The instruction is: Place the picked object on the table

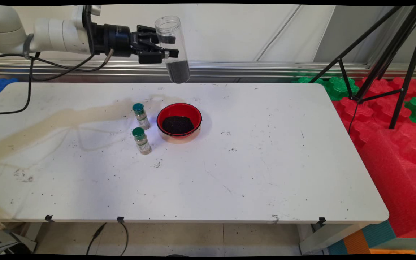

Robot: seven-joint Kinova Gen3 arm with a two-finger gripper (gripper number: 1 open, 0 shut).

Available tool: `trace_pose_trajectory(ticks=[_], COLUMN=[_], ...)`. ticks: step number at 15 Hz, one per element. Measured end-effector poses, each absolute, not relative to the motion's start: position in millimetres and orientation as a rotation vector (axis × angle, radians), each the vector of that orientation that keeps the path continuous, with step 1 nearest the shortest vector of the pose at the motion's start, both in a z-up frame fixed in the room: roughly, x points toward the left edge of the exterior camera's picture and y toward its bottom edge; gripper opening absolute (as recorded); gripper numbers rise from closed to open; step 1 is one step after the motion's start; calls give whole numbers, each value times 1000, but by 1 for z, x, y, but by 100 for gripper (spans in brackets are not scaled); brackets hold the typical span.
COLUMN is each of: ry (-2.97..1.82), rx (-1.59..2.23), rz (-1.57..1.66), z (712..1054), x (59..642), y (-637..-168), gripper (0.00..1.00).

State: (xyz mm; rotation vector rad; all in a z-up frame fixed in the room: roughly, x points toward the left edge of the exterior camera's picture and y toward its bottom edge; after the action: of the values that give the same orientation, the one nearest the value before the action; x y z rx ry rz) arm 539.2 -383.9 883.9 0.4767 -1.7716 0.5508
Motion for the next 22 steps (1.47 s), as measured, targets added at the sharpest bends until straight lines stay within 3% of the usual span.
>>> trace_pose_trajectory(ticks=[10,22], ry=[-1726,-1748], rx=[490,383], rz=[394,266], z=[879,832], x=[520,497], y=[-345,-292], gripper=[0,0])
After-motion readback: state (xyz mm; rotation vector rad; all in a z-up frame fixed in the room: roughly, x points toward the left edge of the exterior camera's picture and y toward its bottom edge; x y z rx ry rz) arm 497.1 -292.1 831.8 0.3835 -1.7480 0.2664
